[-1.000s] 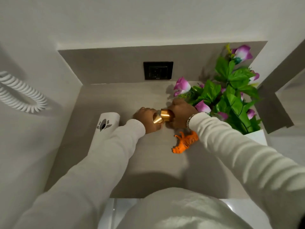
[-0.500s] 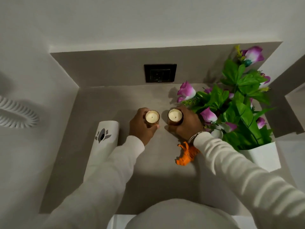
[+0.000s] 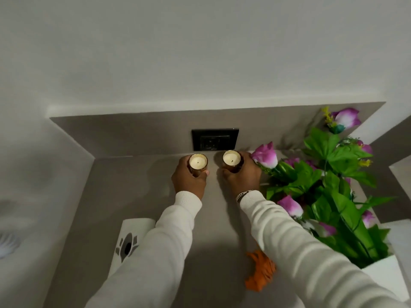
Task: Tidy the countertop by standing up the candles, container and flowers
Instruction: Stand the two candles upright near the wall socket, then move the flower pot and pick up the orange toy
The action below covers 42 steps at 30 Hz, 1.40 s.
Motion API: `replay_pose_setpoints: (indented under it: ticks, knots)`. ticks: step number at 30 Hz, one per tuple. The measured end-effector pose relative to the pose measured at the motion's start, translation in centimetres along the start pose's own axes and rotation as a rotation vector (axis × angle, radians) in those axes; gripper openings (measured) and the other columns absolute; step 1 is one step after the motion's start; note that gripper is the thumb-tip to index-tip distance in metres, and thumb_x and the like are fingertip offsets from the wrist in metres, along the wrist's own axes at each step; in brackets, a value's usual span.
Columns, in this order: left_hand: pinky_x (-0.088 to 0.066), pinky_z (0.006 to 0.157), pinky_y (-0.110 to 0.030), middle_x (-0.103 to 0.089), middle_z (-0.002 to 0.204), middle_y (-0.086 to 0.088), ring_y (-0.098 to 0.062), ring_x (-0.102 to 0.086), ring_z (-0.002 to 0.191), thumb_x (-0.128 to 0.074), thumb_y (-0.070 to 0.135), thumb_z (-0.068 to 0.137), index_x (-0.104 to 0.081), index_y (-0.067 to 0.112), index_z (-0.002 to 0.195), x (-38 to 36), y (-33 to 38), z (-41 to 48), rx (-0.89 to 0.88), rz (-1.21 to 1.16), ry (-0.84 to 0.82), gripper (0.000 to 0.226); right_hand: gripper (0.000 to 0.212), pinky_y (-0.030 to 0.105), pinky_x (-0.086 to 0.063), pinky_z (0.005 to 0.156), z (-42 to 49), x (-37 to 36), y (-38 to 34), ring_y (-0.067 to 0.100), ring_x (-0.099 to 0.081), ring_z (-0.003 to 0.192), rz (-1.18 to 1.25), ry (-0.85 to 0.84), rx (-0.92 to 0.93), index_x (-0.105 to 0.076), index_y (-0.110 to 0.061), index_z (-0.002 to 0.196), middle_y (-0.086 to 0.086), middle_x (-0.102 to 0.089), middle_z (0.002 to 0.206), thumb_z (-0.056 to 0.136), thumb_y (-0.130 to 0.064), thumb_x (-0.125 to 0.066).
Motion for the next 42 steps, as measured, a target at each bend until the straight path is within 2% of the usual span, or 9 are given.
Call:
replay_pose_setpoints:
  ticks: [11,14,20,24,28,32,35,37,42]
  knots:
    - [-0.049,0.1,-0.046,-0.062,0.122,-0.004,-0.028,-0.059,0.111,-0.08,0.009,0.069,-0.052,0.021,0.123,0.5,1.0,0.7,0.0,0.008,-0.031,0.062,0.073,0.036,-0.046,0.094,-2.9,2.8,-2.6,0.036,-0.06,0.11,0.036,-0.063,-0.007,-0.054,-0.004,0.131,0.018,-0.065,0.121,0.065,-0.01,-0.087]
    - [-0.045,0.1,-0.039,-0.054,0.131,-0.006,-0.025,-0.053,0.117,-0.074,0.013,0.075,-0.047,0.021,0.128,1.3,1.4,-3.2,-0.077,0.021,-0.027,0.061,0.054,0.041,-0.056,0.085,-6.6,6.8,-3.4,0.028,-0.067,0.093,0.084,-0.103,0.027,-0.065,-0.005,0.118,0.012,-0.07,0.106,0.068,-0.006,-0.085]
    - [-0.049,0.09,-0.036,-0.067,0.102,-0.013,-0.032,-0.061,0.097,-0.069,0.02,0.076,-0.066,0.008,0.105,-1.9,2.4,-14.2,-0.295,0.23,-0.458,0.032,0.03,0.038,-0.05,0.081,-11.3,19.9,-1.0,0.031,-0.067,0.088,-0.17,0.102,0.197,-0.073,-0.01,0.095,0.009,-0.073,0.095,0.067,-0.002,-0.083]
    - [-0.041,0.089,-0.042,-0.061,0.109,-0.008,-0.031,-0.048,0.109,-0.054,0.056,0.068,-0.06,0.015,0.104,-4.7,2.6,-19.6,-0.568,0.922,-0.583,0.056,0.084,0.05,-0.043,0.093,-11.6,25.8,5.4,0.042,-0.046,0.124,-0.785,-0.09,-0.11,-0.055,-0.013,0.131,0.018,-0.053,0.136,0.062,-0.05,-0.085]
    - [-0.032,0.097,-0.05,-0.059,0.115,-0.009,-0.032,-0.042,0.116,-0.059,0.049,0.077,-0.056,0.014,0.111,-6.8,2.9,-21.9,-0.728,1.19,-0.582,0.049,0.103,0.038,-0.052,0.084,-12.4,27.6,10.1,0.034,-0.061,0.11,-0.898,-0.311,-0.386,-0.039,-0.024,0.138,0.009,-0.064,0.122,0.057,-0.078,-0.071]
    - [-0.036,0.091,-0.039,-0.07,0.096,-0.004,-0.026,-0.052,0.106,-0.055,0.031,0.074,-0.062,0.021,0.09,-7.1,3.5,-21.4,-0.576,1.069,-0.604,0.02,0.087,0.034,-0.045,0.066,-12.5,27.8,11.4,0.036,-0.065,0.091,-0.745,-0.088,-0.238,-0.048,-0.021,0.123,0.011,-0.07,0.102,0.058,-0.072,-0.074]
    - [-0.039,0.053,-0.007,-0.064,0.048,-0.006,-0.005,-0.062,0.051,-0.06,0.03,0.069,-0.06,0.017,0.055,-6.2,4.5,-20.3,-0.215,0.594,-0.584,0.019,0.075,0.033,-0.038,0.061,-13.2,27.6,12.9,0.038,-0.064,0.08,-0.485,0.153,-0.13,-0.051,-0.014,0.102,0.012,-0.069,0.086,0.055,-0.06,-0.085]
    - [-0.042,0.038,-0.012,-0.058,0.036,-0.004,-0.013,-0.06,0.036,-0.064,0.023,0.072,-0.056,0.013,0.042,-6.7,4.7,-19.9,0.001,0.367,-0.584,0.032,0.069,0.034,-0.042,0.062,-13.4,27.4,14.0,0.037,-0.065,0.078,-0.276,0.261,-0.134,-0.051,-0.012,0.095,0.012,-0.068,0.084,0.053,-0.051,-0.09]
    - [-0.055,0.053,-0.024,-0.061,0.044,-0.013,-0.025,-0.064,0.047,-0.067,0.011,0.076,-0.058,0.009,0.042,-8.6,4.9,-19.5,0.123,0.195,-0.572,0.036,0.059,0.034,-0.054,0.071,-12.8,25.8,15.9,0.023,-0.068,0.08,0.081,0.347,-0.223,-0.056,-0.024,0.096,-0.001,-0.067,0.085,0.051,-0.035,-0.094]
Point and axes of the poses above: each hand's wrist, its own z-axis towards the middle knuckle, its own x-axis out of the back of the hand, y = z × x, the point moved 5 cm from there along z, towards the middle knuckle
